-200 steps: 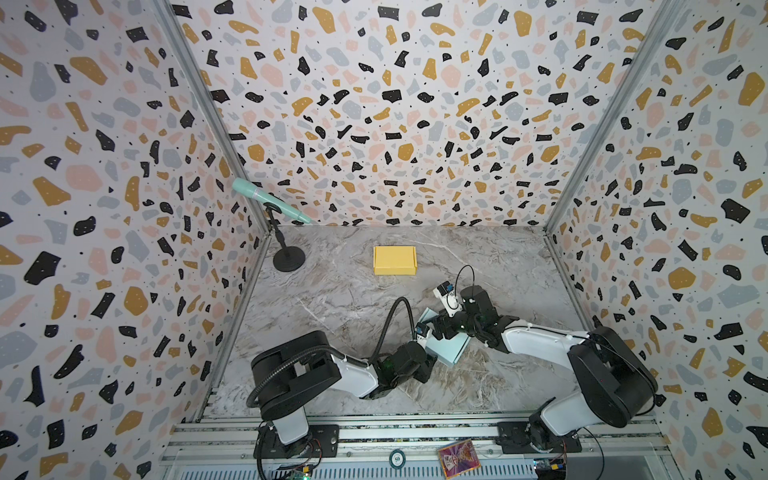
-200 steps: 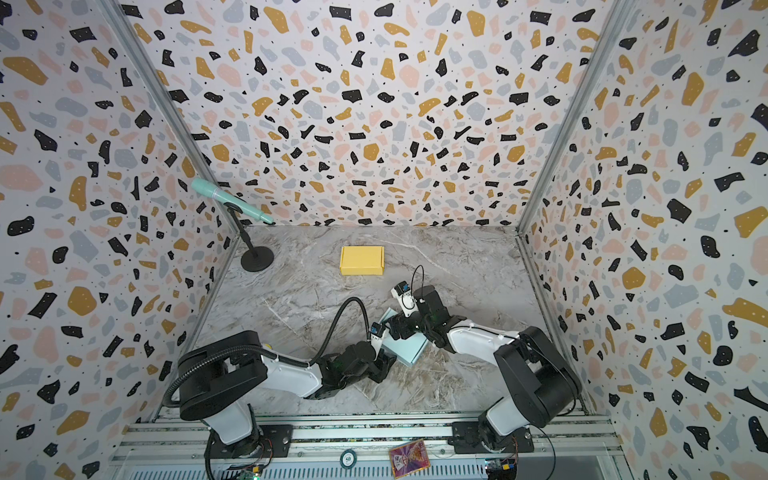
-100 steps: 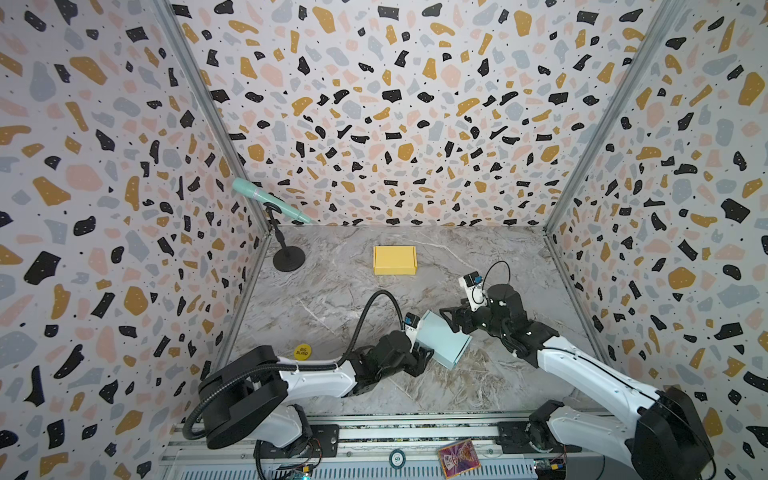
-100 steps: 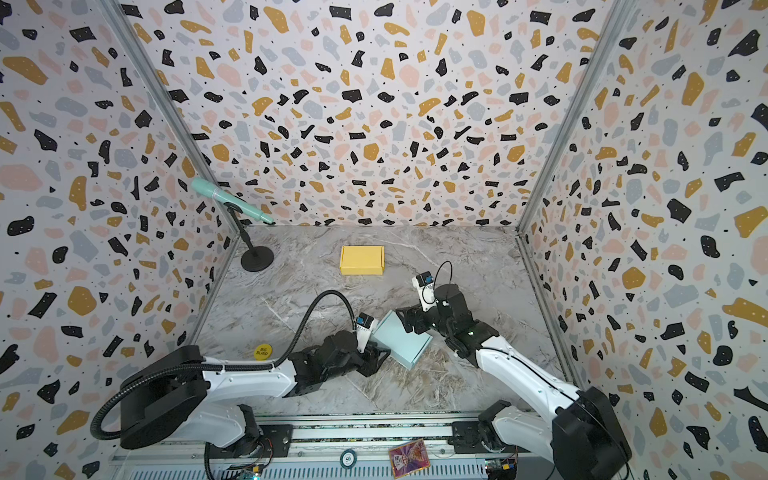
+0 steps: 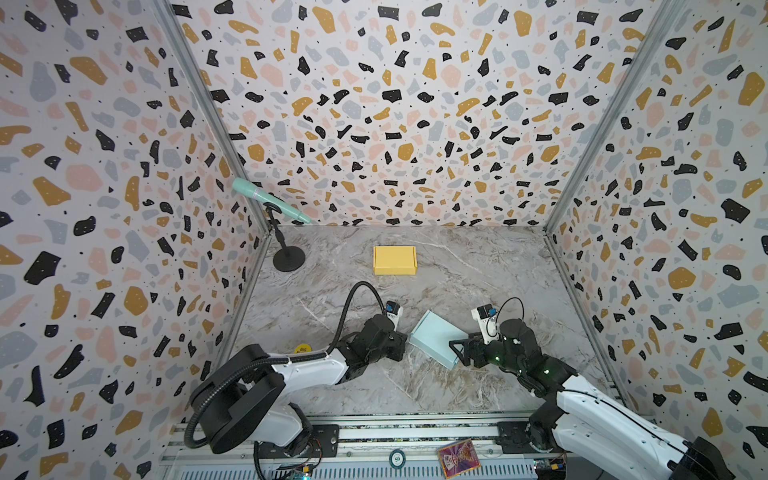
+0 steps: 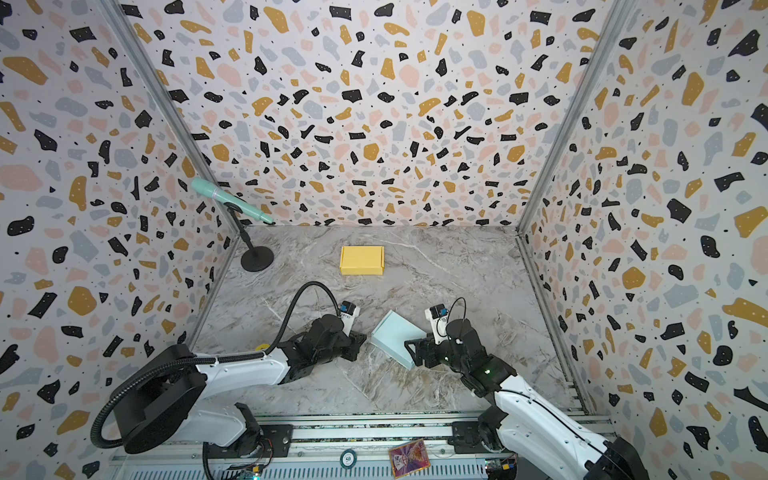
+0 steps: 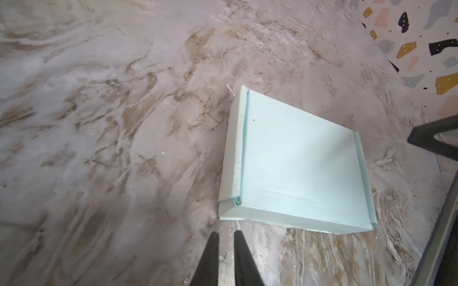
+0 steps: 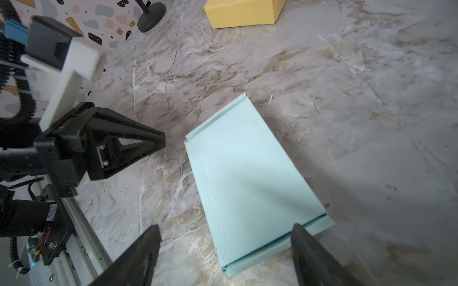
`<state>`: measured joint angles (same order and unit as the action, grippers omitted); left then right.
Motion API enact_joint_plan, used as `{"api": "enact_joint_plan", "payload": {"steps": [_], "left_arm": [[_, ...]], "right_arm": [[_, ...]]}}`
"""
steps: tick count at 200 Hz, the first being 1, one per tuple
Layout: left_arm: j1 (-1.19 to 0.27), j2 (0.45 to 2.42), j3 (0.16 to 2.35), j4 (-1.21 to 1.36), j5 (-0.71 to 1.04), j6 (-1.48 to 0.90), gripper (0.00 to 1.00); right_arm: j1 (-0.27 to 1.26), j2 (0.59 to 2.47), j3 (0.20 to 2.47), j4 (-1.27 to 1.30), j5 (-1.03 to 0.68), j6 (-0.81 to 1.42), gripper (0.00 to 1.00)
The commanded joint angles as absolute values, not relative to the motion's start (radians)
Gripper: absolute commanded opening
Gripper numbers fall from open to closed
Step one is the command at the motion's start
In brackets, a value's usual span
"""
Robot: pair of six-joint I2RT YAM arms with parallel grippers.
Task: Fold the paper box
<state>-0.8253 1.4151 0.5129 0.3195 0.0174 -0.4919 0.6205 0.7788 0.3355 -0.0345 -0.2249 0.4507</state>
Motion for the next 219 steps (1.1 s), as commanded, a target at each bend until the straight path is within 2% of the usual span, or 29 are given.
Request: {"api": "enact_joint_plan", "payload": {"steps": [1, 89, 126, 178, 189, 202, 219], "left_arm": [[-0.819, 1.453, 0.515, 0.394, 0.055, -0.497, 0.13], [-0.818, 1.600, 0.547, 0.495, 0.069, -0.498, 0.14], [-0.819, 1.573, 0.522, 0.490, 0.054, -0.501, 0.16], [-0.817, 1.421, 0.477, 0.359, 0.001, -0.487, 0.45], [-0.816, 1.387, 0.481, 0.334, -0.005, -0.484, 0.54], [-0.803, 1.362, 0.492, 0.329, 0.014, -0.486, 0.65], [-0.771, 1.370, 0.535, 0.331, 0.062, -0.480, 0.72]], "right_arm": [[0.626, 0.761, 0.303, -0.024, -0.242, 0.496, 0.84], [0.626, 0.772, 0.244, 0.036, -0.262, 0.524, 0.84], [0.626, 0.761, 0.241, 0.030, -0.260, 0.524, 0.84], [0.626, 0.741, 0.236, 0.017, -0.270, 0.539, 0.87], [0.626, 0.730, 0.228, 0.015, -0.273, 0.549, 0.87], [0.626, 0.723, 0.216, 0.022, -0.273, 0.565, 0.89], [0.626, 0.724, 0.194, 0.055, -0.282, 0.582, 0.91]]}}
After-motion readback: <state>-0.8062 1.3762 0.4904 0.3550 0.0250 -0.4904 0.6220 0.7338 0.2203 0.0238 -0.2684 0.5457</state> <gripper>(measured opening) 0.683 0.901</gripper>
